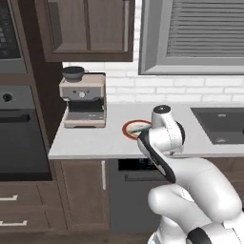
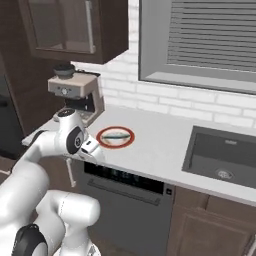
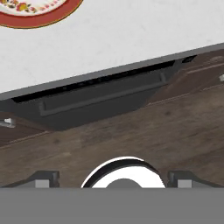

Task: Pick up the knife from the drawer and place it on the cutting board. Then place the meat from the plate to the cutting board.

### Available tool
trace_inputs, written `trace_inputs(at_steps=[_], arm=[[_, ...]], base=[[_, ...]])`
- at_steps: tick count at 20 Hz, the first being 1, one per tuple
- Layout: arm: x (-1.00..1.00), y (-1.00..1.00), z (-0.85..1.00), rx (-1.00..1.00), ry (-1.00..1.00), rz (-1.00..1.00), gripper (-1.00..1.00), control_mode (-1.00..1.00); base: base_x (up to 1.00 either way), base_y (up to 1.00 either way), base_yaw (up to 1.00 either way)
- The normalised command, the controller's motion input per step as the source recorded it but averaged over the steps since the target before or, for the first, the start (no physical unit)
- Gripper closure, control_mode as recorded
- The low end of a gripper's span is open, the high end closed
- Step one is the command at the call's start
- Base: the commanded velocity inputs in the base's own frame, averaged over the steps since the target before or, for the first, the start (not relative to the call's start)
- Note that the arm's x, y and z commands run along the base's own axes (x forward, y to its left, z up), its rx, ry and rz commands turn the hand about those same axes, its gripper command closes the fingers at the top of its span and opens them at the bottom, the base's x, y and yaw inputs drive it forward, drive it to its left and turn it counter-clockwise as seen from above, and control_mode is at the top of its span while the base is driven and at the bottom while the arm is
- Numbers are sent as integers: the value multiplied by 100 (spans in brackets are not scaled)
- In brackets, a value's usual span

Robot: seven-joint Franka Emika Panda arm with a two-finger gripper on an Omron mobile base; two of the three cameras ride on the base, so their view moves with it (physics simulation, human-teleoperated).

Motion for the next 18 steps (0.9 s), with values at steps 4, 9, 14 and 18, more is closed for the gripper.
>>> trace_inputs(at_steps=[4, 9, 14, 18], arm=[[0, 0, 0, 0, 0, 0, -100, 100], [0, 0, 0, 0, 0, 0, -100, 100], [0, 0, 0, 0, 0, 0, -100, 100], [36, 10, 0, 2, 0, -6, -100, -100]], base=[[56, 71, -37], [36, 12, -34], [36, -2, -24], [28, 15, -8]])
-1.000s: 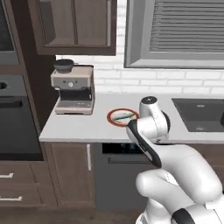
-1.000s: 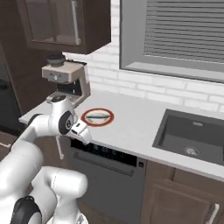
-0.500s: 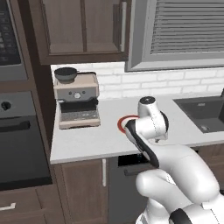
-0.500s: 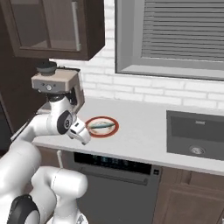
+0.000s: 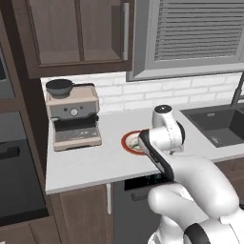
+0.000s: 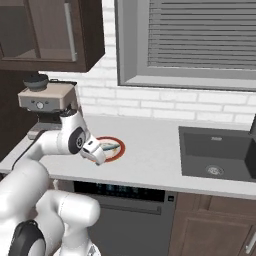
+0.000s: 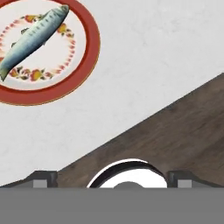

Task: Pick up the knife from the drawer and place it on the cutting board. Then place the meat from the plate to the cutting board.

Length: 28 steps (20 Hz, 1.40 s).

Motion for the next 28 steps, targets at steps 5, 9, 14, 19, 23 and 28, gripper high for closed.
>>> trace_inputs(at_steps=[5, 9, 14, 19, 23, 28], arm=[[86, 2, -9, 9, -1, -9, -100, -100], [92, 5, -1, 8, -1, -10, -100, -100], [78, 9, 0, 4, 4, -9, -100, -100], [45, 0, -19, 0, 13, -9, -100, -100], [29, 1, -36, 0, 11, -15, -100, -100], [47, 5, -32, 0, 9, -16, -100, -100]], base=[[0, 0, 0], [0, 0, 0], [0, 0, 0], [0, 0, 0], [0, 0, 0], [0, 0, 0]])
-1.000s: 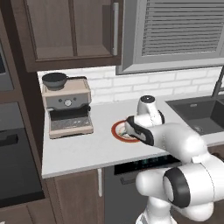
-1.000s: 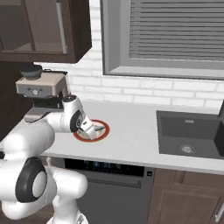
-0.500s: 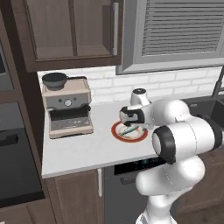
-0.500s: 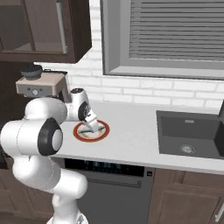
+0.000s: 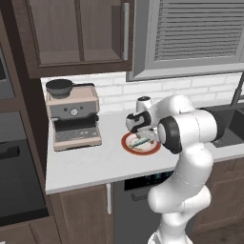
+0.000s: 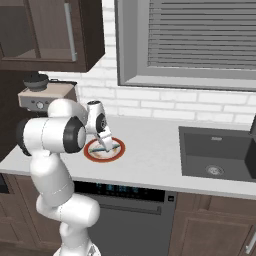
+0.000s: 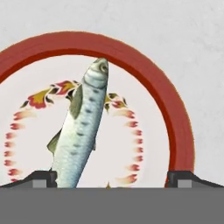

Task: Pick up the knife from the drawer and place it on the cutting board. Then place the meat from the plate to the cutting board.

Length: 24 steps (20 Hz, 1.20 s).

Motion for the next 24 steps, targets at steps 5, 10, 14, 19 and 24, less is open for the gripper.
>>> trace_inputs(at_steps=[5, 10, 14, 19, 24], arm=[[46, 0, -43, 0, 2, -12, -100, -100], [41, 0, -43, 0, 0, -8, -100, -100], [5, 0, -45, 0, 0, -5, -100, -100], [-22, 0, -48, 0, 0, -5, 100, -100], [-26, -9, 3, 2, -1, -4, 100, -100]], base=[[0, 0, 0], [0, 0, 0], [0, 0, 0], [0, 0, 0], [0, 0, 0]])
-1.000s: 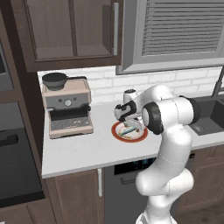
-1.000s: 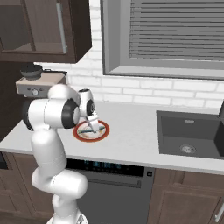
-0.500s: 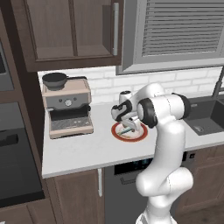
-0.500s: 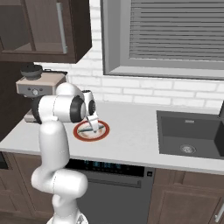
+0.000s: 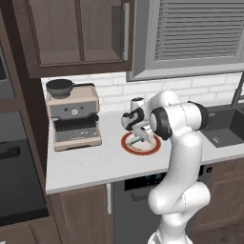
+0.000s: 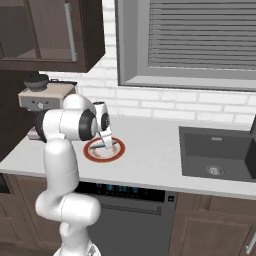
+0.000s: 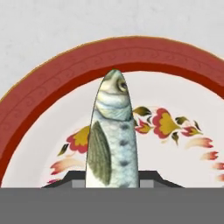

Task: Pick up the knife from the drawer and place it on the cutting board. Then place the meat from the plate to the cutting board.

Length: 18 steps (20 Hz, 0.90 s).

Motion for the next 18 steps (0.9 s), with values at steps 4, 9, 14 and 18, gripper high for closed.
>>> trace_inputs(at_steps=[4, 9, 14, 18], arm=[[-71, -48, 62, 0, -1, -8, 100, -100], [-79, -65, 89, 0, 0, -10, 100, -100], [-84, -59, 61, 0, -10, -9, 100, -100], [-87, -48, 41, 0, -23, -9, 100, -100]], base=[[0, 0, 0], [0, 0, 0], [0, 0, 0], [0, 0, 0]])
